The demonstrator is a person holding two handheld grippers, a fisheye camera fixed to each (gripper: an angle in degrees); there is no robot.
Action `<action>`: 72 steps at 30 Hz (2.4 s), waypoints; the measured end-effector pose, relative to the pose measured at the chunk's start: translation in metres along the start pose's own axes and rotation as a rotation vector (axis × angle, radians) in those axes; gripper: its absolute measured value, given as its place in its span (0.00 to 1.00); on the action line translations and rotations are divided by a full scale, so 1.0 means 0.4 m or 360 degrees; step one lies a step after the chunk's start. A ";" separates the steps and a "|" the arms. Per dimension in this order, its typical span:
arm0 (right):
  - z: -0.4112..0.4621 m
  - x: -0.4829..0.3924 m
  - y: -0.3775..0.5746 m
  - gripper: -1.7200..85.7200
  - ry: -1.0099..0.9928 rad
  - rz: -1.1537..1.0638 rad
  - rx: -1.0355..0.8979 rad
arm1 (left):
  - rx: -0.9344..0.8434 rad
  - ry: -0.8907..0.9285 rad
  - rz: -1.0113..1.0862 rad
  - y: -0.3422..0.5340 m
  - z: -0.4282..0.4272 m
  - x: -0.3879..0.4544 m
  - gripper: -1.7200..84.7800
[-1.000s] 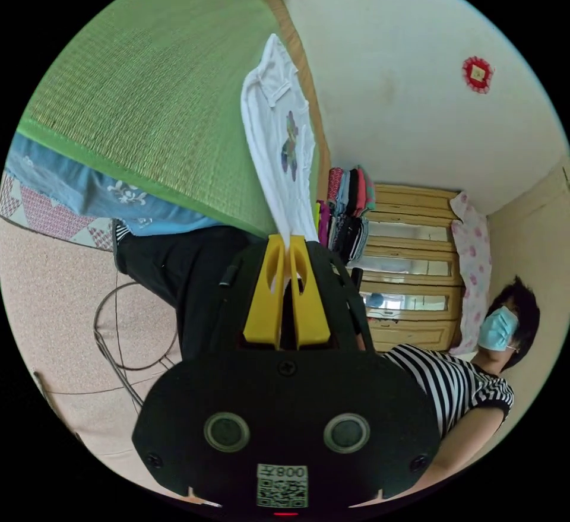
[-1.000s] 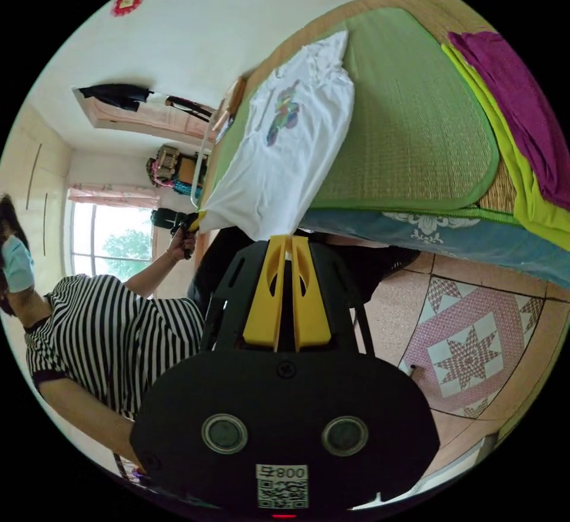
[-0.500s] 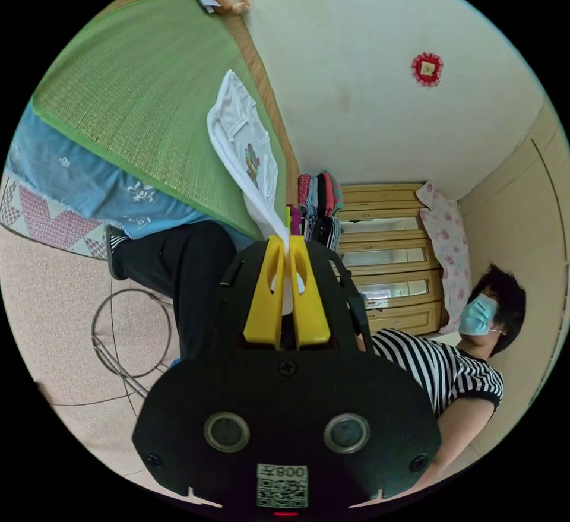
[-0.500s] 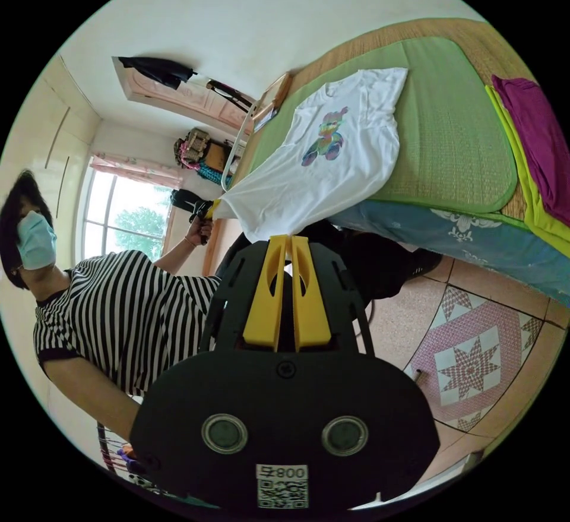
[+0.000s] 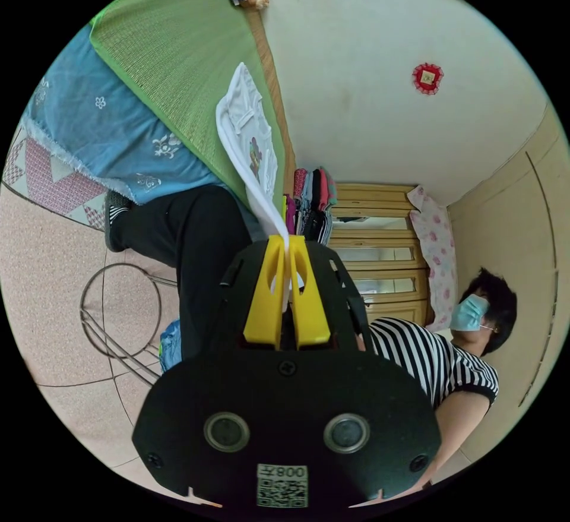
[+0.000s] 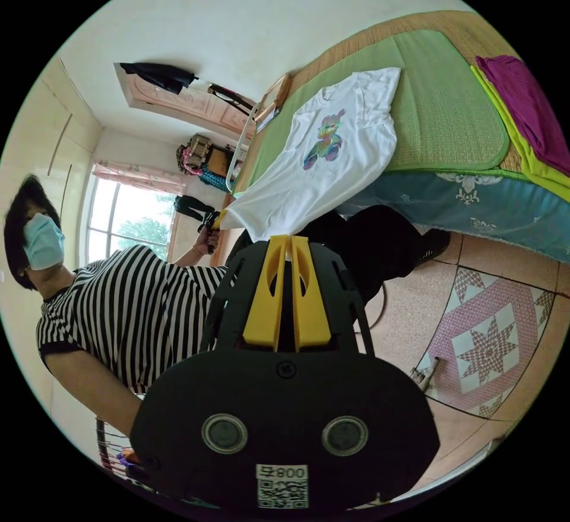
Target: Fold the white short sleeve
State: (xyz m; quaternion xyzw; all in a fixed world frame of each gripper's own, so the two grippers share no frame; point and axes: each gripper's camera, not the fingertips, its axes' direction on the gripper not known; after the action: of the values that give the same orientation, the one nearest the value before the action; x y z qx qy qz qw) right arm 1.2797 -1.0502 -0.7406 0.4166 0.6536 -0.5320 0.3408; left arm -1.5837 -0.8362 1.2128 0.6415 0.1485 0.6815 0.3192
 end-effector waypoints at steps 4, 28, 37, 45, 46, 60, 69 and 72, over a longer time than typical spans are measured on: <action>-0.018 -0.007 0.018 0.03 -0.0010 0.0004 0.0050 | -0.0009 0.0011 0.0011 -0.012 -0.017 0.021 0.03; -0.136 0.128 -0.524 0.03 -0.0073 0.0013 0.0265 | 0.0105 0.0037 0.0093 -0.585 0.066 0.288 0.03; -0.117 0.303 -0.937 0.03 -0.0050 0.0113 0.0225 | 0.0101 -0.0078 0.0119 -0.994 0.191 0.387 0.03; -0.085 0.445 -1.243 0.03 -0.0024 0.0150 0.0186 | 0.0109 -0.0114 0.0076 -1.283 0.287 0.418 0.03; -0.082 0.465 -1.283 0.03 -0.0026 0.0154 0.0187 | 0.0122 -0.0105 0.0077 -1.320 0.298 0.424 0.03; 0.001 0.695 -1.629 0.03 -0.0016 0.0344 0.0140 | 0.0078 -0.0239 -0.0073 -1.641 0.438 0.471 0.05; 0.025 0.781 -1.763 0.04 -0.0117 0.0433 0.0136 | 0.0047 -0.0317 -0.0111 -1.757 0.482 0.577 0.06; 0.030 0.794 -1.795 0.04 -0.0148 0.0448 0.0173 | 0.0204 -0.0264 -0.0106 -1.762 0.476 0.623 0.05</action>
State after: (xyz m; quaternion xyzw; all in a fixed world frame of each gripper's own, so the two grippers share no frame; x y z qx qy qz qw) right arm 0.4946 -1.0664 -0.7296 0.4969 0.5425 -0.5323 0.4189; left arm -1.2202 -0.1896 1.0010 0.7096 0.1861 0.6041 0.3113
